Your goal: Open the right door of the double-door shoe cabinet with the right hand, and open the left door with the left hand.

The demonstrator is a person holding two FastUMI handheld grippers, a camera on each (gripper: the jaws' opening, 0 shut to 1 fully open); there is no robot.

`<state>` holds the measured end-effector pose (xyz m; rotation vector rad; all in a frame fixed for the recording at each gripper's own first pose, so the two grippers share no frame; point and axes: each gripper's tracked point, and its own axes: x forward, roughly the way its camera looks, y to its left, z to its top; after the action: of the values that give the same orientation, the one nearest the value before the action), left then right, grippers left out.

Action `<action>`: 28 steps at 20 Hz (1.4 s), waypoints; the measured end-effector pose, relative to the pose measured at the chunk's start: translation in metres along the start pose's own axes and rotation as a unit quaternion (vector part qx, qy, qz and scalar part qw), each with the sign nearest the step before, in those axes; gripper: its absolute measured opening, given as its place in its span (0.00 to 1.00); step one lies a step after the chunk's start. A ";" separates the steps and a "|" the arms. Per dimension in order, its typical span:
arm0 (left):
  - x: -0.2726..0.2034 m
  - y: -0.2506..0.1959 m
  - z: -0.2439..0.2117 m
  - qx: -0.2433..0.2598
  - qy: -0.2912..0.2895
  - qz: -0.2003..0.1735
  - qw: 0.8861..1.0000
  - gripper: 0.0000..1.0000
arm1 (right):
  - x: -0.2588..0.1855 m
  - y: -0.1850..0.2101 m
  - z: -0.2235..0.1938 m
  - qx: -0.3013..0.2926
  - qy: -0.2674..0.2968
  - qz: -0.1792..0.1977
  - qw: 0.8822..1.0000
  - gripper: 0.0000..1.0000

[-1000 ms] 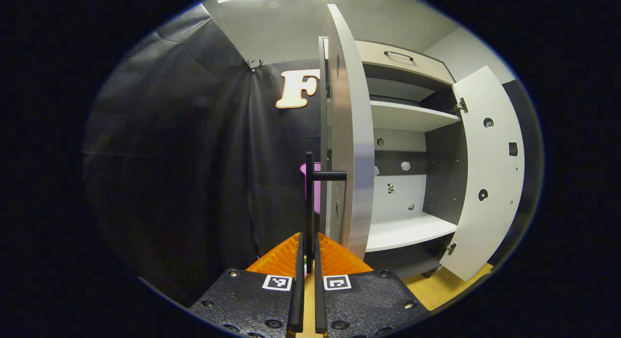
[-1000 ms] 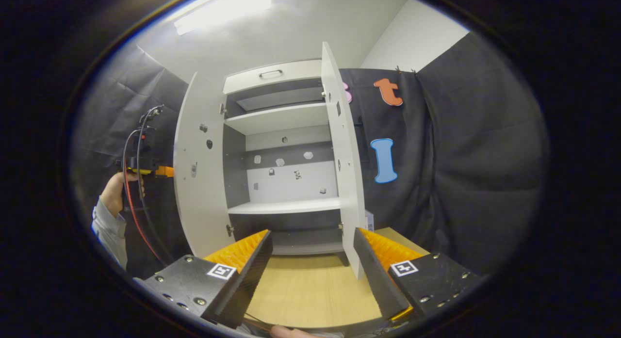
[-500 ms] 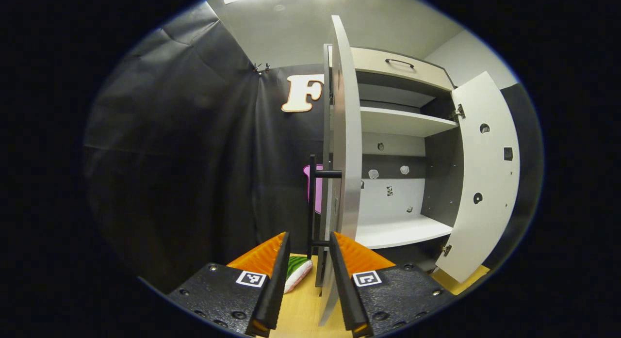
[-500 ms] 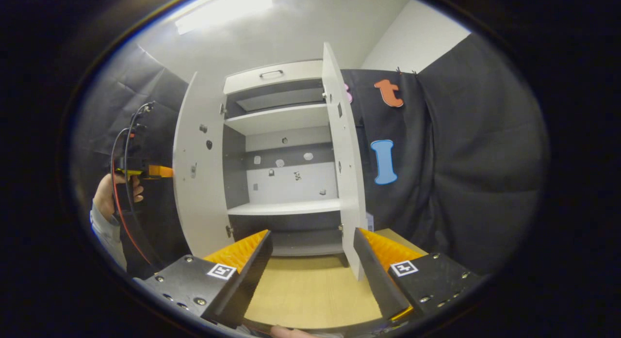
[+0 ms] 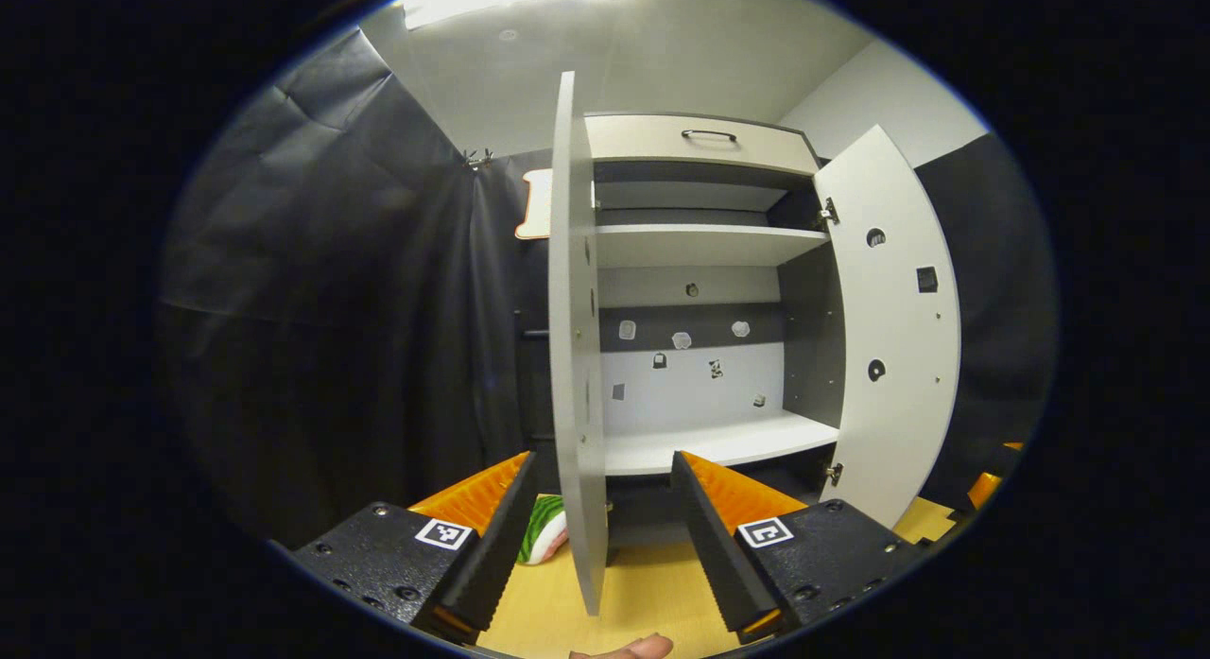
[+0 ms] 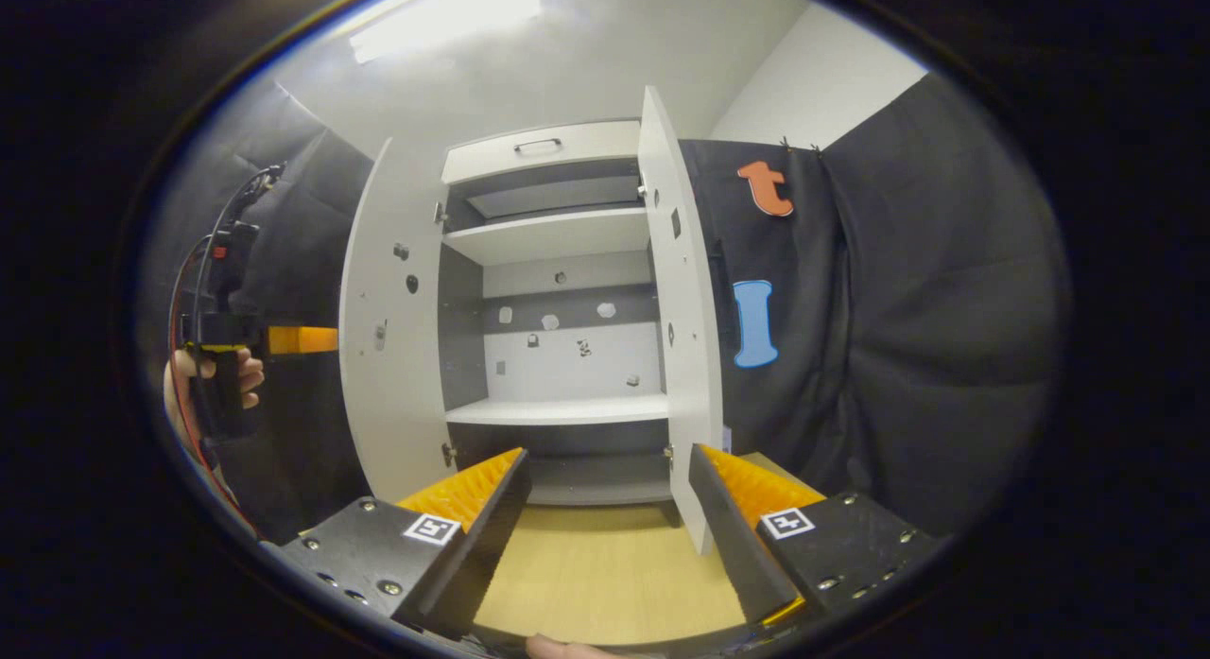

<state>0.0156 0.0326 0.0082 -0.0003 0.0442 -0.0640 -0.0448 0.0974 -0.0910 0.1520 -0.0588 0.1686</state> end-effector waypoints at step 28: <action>-0.041 -0.059 -0.036 -0.044 -0.006 -0.040 0.998 0.90 | 0.000 0.032 0.034 -0.015 -0.032 0.022 0.999 1.00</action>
<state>-0.0310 -0.0234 -0.0263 -0.0906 0.0357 -0.1430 -0.0516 0.1229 -0.0524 0.1270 -0.1282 0.2061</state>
